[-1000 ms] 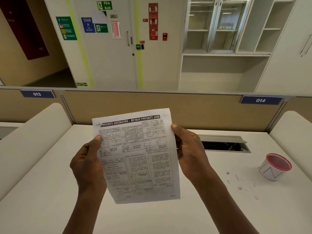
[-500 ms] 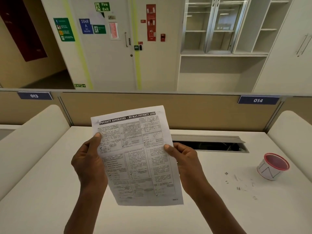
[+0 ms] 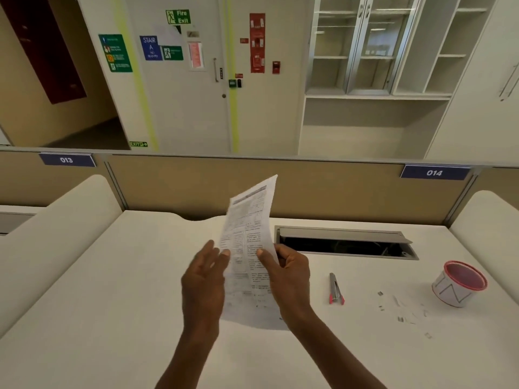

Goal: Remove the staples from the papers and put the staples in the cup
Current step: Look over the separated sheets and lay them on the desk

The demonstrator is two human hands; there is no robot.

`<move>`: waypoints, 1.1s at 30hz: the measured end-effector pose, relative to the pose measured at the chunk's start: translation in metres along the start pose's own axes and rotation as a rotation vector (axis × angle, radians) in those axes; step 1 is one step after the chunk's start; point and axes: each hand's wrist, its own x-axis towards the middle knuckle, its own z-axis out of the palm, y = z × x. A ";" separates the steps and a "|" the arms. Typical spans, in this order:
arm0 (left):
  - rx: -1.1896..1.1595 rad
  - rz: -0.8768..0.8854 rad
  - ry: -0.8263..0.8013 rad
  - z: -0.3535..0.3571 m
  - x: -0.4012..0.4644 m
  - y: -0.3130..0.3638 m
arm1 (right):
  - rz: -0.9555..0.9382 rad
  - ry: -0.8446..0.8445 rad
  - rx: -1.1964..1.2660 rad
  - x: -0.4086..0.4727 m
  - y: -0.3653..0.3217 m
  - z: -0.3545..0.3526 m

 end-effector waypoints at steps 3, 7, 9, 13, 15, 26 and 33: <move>-0.053 -0.080 -0.091 0.006 -0.007 -0.003 | -0.067 0.008 -0.051 -0.004 0.006 0.022; -0.075 -0.103 -0.188 0.001 -0.003 -0.006 | -0.098 -0.139 -0.058 -0.017 0.012 0.045; -0.074 -0.097 -0.206 -0.003 0.001 -0.009 | -0.164 -0.208 -0.154 -0.025 0.017 0.053; -0.028 -0.106 -0.133 -0.011 0.014 -0.021 | -0.300 -0.270 -0.300 -0.032 0.024 0.057; 0.042 -0.099 -0.093 -0.014 0.021 -0.026 | -0.254 -0.324 -0.273 -0.029 0.032 0.055; 0.136 -0.034 -0.012 -0.033 0.056 -0.032 | 0.201 -0.218 -0.421 0.035 0.088 -0.018; 0.199 -0.079 0.051 -0.040 0.093 -0.051 | 0.278 -0.305 -0.259 0.033 0.118 -0.028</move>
